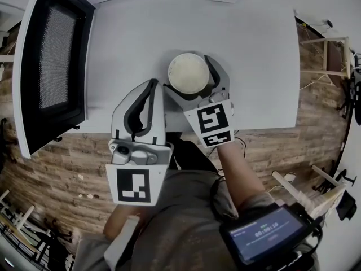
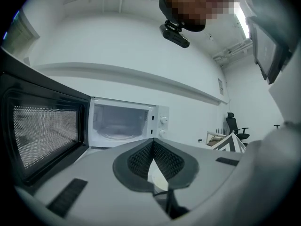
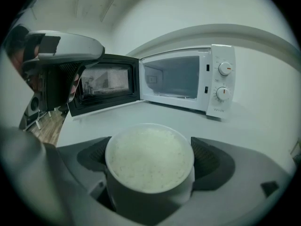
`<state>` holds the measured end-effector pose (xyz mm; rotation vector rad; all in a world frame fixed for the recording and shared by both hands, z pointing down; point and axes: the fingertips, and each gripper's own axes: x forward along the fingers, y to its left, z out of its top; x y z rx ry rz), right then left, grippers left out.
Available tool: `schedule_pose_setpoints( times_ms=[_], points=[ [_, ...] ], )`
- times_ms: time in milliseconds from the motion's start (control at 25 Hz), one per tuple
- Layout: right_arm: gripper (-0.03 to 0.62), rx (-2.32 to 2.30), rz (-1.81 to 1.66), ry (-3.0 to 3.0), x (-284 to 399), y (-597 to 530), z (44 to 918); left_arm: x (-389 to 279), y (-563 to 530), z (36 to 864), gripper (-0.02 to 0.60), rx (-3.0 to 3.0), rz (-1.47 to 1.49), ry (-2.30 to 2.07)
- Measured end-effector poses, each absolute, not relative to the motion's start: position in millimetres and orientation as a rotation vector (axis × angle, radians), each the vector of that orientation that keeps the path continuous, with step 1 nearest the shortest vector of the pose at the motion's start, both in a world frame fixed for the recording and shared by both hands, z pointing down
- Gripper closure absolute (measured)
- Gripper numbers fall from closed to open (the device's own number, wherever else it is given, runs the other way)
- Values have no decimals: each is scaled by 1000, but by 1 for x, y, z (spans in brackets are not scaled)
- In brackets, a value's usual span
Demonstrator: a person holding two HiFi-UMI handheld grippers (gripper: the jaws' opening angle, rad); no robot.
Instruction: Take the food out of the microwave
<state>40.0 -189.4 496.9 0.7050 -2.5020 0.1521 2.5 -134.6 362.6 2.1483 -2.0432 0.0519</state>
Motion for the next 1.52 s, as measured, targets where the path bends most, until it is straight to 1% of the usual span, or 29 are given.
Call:
schedule_pose_setpoints(
  times_ms=[440,680,800,1000,1240,1280,1320,1360,1400,1440,1520],
  points=[
    [65,652,67,-2453,42,-181,504,5,-124,352,575,2150,72,-2070],
    [65,667,84,-2476,42,-177,504,-7,-121,364,575,2145,97,-2096],
    [65,672,110,-2504,45,-166,476,-12,-113,353,575,2151,106,-2116],
    [65,683,143,-2632,49,-149,408,-13,-106,315,575,2184,91,-2159],
    [71,757,162,-2751,47,-143,351,-18,-101,293,575,2181,72,-2178],
    [90,773,145,-2763,47,-145,343,-19,-101,288,575,2186,66,-2186],
    [131,795,127,-2776,47,-147,335,-19,-101,284,575,2192,63,-2191],
    [199,820,110,-2793,48,-148,326,-19,-101,280,575,2197,59,-2196],
    [316,843,96,-2812,48,-149,318,-19,-102,277,575,2201,47,-2201],
    [402,862,85,-2831,49,-149,310,-19,-102,273,575,2204,32,-2207],
    [479,886,63,-2853,50,-148,300,-18,-104,267,575,2213,3,-2218]
  ],
)
